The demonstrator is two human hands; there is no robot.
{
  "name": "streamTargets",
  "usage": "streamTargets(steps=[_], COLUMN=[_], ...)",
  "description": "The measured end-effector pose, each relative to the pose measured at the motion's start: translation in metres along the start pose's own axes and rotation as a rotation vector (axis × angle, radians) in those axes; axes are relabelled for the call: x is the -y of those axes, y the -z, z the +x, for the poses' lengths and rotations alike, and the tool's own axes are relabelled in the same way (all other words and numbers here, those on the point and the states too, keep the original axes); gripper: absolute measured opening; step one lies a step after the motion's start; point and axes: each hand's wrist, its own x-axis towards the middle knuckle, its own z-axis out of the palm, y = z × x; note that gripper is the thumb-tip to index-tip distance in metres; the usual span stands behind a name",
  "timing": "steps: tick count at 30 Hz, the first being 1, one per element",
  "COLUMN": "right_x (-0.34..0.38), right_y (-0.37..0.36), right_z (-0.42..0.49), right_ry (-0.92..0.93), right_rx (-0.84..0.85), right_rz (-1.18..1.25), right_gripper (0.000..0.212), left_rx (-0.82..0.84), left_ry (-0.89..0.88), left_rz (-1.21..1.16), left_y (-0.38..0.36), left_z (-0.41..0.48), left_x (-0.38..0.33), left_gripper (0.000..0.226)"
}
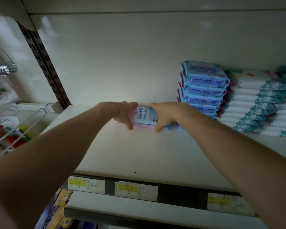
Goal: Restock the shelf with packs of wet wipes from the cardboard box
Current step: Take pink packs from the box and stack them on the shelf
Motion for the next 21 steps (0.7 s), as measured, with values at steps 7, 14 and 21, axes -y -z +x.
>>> streamTargets(steps=[7, 14, 21], right_x=[-0.001, 0.002, 0.005], right_y=[0.010, 0.002, -0.011], right_z=[-0.010, -0.005, 0.002], right_ry=[-0.031, 0.049, -0.035], right_rx=[-0.128, -0.191, -0.246], right_rz=[-0.193, -0.094, -0.291], right_gripper=[0.060, 0.055, 0.059], left_rx=[-0.093, -0.034, 0.007], left_ry=[-0.035, 0.064, 0.033], left_rz=[0.001, 0.023, -0.132], left_y=[0.003, -0.004, -0.008], left_z=[0.007, 0.015, 0.013], left_x=[-0.015, -0.006, -0.011], left_gripper=[0.083, 0.074, 0.054])
